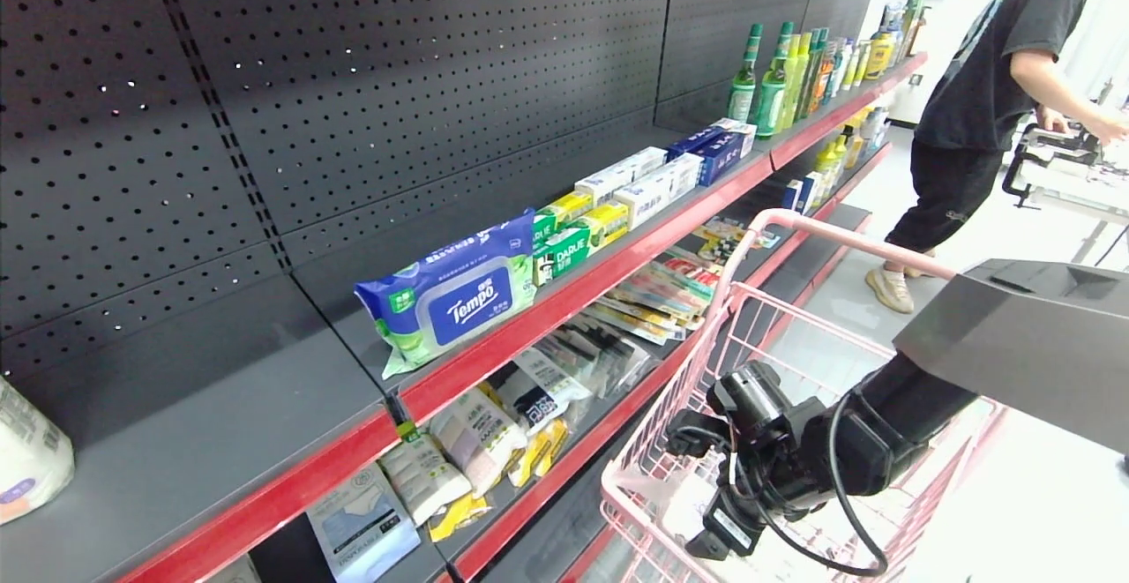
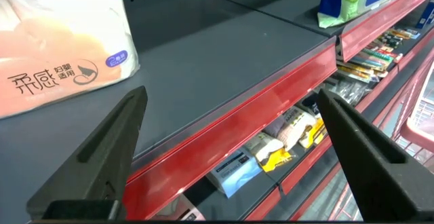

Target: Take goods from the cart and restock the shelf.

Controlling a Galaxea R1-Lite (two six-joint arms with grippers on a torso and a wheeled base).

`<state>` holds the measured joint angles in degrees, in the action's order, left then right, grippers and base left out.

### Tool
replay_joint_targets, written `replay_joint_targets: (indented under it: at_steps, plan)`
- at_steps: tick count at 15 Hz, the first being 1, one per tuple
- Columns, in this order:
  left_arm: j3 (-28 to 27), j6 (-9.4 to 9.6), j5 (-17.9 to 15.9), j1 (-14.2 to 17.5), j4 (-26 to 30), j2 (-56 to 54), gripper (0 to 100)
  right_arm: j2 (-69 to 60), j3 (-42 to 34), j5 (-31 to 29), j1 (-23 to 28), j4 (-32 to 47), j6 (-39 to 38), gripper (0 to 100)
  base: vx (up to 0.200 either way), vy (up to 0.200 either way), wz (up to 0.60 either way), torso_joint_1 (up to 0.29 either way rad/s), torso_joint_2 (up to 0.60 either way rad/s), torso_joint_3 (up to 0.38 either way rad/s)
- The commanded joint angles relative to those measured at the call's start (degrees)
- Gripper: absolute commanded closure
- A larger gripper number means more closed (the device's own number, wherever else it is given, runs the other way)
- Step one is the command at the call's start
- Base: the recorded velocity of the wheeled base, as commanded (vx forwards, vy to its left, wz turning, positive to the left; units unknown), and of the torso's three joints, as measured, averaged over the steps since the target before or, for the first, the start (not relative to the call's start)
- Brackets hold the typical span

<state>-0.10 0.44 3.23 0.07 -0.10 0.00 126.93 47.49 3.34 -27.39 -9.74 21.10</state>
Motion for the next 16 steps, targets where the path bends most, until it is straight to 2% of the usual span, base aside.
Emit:
replay_joint_targets:
  at_steps: [1,8,12,14,16]
  plan:
    - [0.0,0.00,0.0,0.0,0.0,0.1,0,1.1,0.9,0.1,0.6,-0.1,0.1,0,0.000,0.000,0.00,0.000,0.00,0.000]
    - [0.0,0.62,0.1,0.0,0.0,0.1,0,4.6,3.0,0.2,0.2,0.0,0.4,0,0.000,0.000,0.00,0.000,0.00,0.000]
    - [0.0,0.62,0.1,0.0,0.0,0.1,0,5.9,6.4,0.1,0.3,0.8,4.7,0,0.000,0.000,0.00,0.000,0.00,0.000]
    - [0.0,0.53,0.1,0.0,0.0,0.1,0,6.1,7.3,-0.1,0.1,2.6,5.5,0,0.000,0.000,0.00,0.000,0.00,0.000]
    - [0.0,0.53,0.1,0.0,0.0,0.1,0,5.6,9.7,-0.2,0.1,7.8,5.5,0,0.000,0.000,0.00,0.000,0.00,0.000]
